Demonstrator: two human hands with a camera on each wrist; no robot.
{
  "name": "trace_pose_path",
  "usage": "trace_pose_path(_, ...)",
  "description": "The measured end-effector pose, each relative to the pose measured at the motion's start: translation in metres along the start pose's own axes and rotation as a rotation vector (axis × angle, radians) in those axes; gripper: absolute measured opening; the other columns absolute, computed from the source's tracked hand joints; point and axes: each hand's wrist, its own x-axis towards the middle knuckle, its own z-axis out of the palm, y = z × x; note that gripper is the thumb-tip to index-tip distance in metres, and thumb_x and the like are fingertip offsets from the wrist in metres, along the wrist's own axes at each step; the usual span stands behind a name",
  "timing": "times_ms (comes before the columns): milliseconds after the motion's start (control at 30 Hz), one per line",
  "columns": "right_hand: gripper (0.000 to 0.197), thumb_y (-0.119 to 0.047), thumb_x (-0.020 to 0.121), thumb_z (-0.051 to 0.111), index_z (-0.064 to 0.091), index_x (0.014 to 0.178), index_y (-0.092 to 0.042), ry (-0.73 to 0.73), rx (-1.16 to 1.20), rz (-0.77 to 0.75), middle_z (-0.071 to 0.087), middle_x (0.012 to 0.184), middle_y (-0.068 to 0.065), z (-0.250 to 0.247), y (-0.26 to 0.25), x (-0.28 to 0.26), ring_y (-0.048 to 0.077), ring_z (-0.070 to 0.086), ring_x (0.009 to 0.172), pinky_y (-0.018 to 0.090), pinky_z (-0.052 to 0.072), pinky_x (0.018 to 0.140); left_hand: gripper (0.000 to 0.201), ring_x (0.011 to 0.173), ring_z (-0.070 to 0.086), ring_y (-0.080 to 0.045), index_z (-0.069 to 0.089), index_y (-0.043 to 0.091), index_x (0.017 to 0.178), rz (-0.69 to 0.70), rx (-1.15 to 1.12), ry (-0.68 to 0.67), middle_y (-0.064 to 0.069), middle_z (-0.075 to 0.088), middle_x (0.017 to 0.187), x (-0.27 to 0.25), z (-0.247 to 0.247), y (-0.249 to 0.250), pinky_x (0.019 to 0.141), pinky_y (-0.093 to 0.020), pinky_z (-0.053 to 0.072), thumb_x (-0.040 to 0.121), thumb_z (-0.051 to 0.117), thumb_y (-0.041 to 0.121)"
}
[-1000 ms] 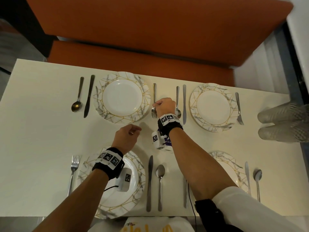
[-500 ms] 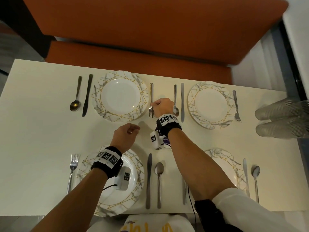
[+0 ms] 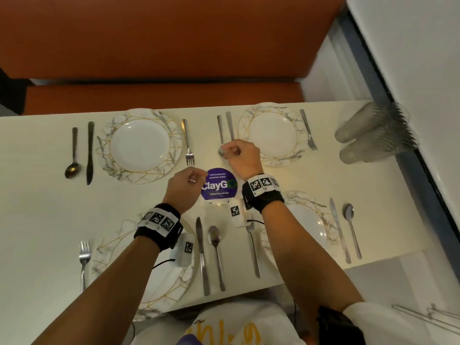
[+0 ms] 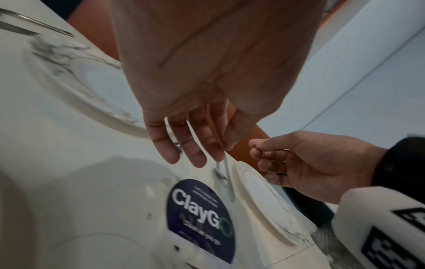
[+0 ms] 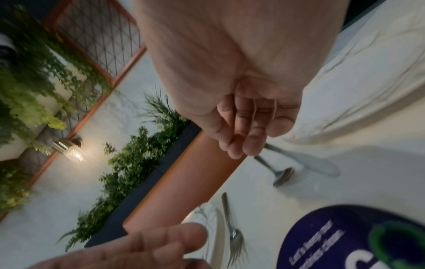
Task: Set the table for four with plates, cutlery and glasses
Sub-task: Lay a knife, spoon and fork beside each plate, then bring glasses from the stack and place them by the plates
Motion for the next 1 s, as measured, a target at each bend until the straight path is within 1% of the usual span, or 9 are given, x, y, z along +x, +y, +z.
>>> trace_pose_path(133, 0.018, -0.006, 0.090, 0.062, 0.078, 0.098, -0.013, 0.058, 0.042, -0.014, 0.075, 0.086, 0.000, -0.060, 0.021, -0.018, 0.014, 0.069, 0.079, 0.028, 0.057, 0.080, 0.015, 0.090, 0.067, -0.004, 0.075, 0.022, 0.104, 0.066, -0.023, -0.043, 0.004, 0.074, 0.101, -0.005, 0.037, 0.043, 0.067, -0.007, 0.050, 0.098, 0.063, 0.016)
trace_pose_path(233, 0.019, -0.006, 0.090, 0.062, 0.077, 0.097, -0.015, 0.134, 0.082, -0.008, 0.076, 0.088, -0.003, -0.112, 0.041, -0.026, 0.009, 0.068, 0.078, 0.024, 0.057, 0.078, 0.016, 0.086, 0.070, -0.011, 0.074, 0.026, 0.103, 0.125, -0.036, -0.087, 0.004, 0.075, 0.098, -0.008, 0.071, 0.082, 0.073, -0.017, 0.056, 0.099, 0.061, 0.017)
trace_pose_path(333, 0.018, -0.008, 0.090, 0.065, 0.077, 0.096, -0.018, 0.220, 0.095, -0.008, 0.074, 0.088, -0.007, -0.172, 0.064, -0.032, 0.004, 0.065, 0.077, 0.012, 0.052, 0.075, 0.016, 0.082, 0.070, -0.016, 0.074, 0.022, 0.106, 0.216, -0.009, -0.154, 0.002, 0.076, 0.097, -0.009, 0.114, 0.125, 0.063, -0.009, 0.051, 0.099, 0.061, 0.015)
trace_pose_path(467, 0.019, -0.007, 0.089, 0.064, 0.077, 0.095, -0.019, 0.333, 0.042, -0.075, 0.074, 0.090, -0.006, -0.258, 0.100, -0.029, 0.010, 0.064, 0.080, 0.012, 0.048, 0.075, 0.015, 0.091, 0.067, -0.011, 0.074, 0.026, 0.107, 0.340, 0.086, -0.196, 0.007, 0.074, 0.102, -0.002, 0.178, 0.185, 0.072, -0.007, 0.046, 0.099, 0.062, 0.021)
trace_pose_path(567, 0.022, -0.002, 0.091, 0.060, 0.077, 0.098, -0.014, 0.399, -0.014, -0.085, 0.070, 0.091, -0.008, -0.319, 0.125, -0.020, 0.003, 0.059, 0.078, 0.010, 0.043, 0.073, 0.015, 0.092, 0.065, -0.009, 0.073, 0.026, 0.110, 0.428, 0.142, -0.202, 0.010, 0.072, 0.103, 0.004, 0.226, 0.232, 0.076, -0.009, 0.045, 0.098, 0.064, 0.022)
trace_pose_path(633, 0.025, -0.001, 0.088, 0.058, 0.076, 0.100, -0.015, 0.414, -0.087, -0.082, 0.068, 0.095, -0.006, -0.357, 0.144, -0.012, 0.006, 0.057, 0.083, 0.017, 0.045, 0.078, 0.017, 0.091, 0.065, -0.009, 0.072, 0.023, 0.113, 0.487, 0.174, -0.200, 0.008, 0.071, 0.102, 0.010, 0.259, 0.261, 0.077, -0.009, 0.045, 0.098, 0.064, 0.021)
trace_pose_path(733, 0.037, -0.008, 0.079, 0.054, 0.071, 0.107, -0.024, 0.393, -0.287, -0.054, 0.065, 0.110, 0.006, -0.398, 0.166, 0.003, 0.026, 0.053, 0.102, 0.037, 0.046, 0.092, 0.024, 0.095, 0.063, -0.014, 0.070, 0.021, 0.118, 0.568, 0.255, -0.206, 0.002, 0.068, 0.108, 0.023, 0.299, 0.292, 0.088, -0.027, 0.052, 0.094, 0.070, 0.022)
trace_pose_path(833, 0.061, -0.023, 0.066, 0.048, 0.063, 0.125, -0.025, 0.285, -0.466, 0.003, 0.055, 0.125, 0.013, -0.426, 0.175, 0.015, 0.036, 0.045, 0.112, 0.039, 0.038, 0.097, 0.044, 0.115, 0.057, -0.021, 0.063, 0.021, 0.131, 0.649, 0.425, -0.238, -0.004, 0.061, 0.125, 0.038, 0.332, 0.312, 0.101, -0.039, 0.048, 0.088, 0.075, 0.023)
trace_pose_path(1000, 0.088, -0.017, 0.067, 0.074, 0.039, 0.147, -0.031, 0.116, -0.589, 0.093, 0.031, 0.150, 0.011, -0.451, 0.196, 0.035, 0.037, 0.029, 0.132, 0.047, 0.033, 0.111, 0.093, 0.147, 0.032, -0.028, 0.038, 0.023, 0.156, 0.721, 0.828, -0.341, -0.006, 0.038, 0.159, 0.057, 0.375, 0.338, 0.116, -0.048, 0.036, 0.076, 0.085, 0.029)
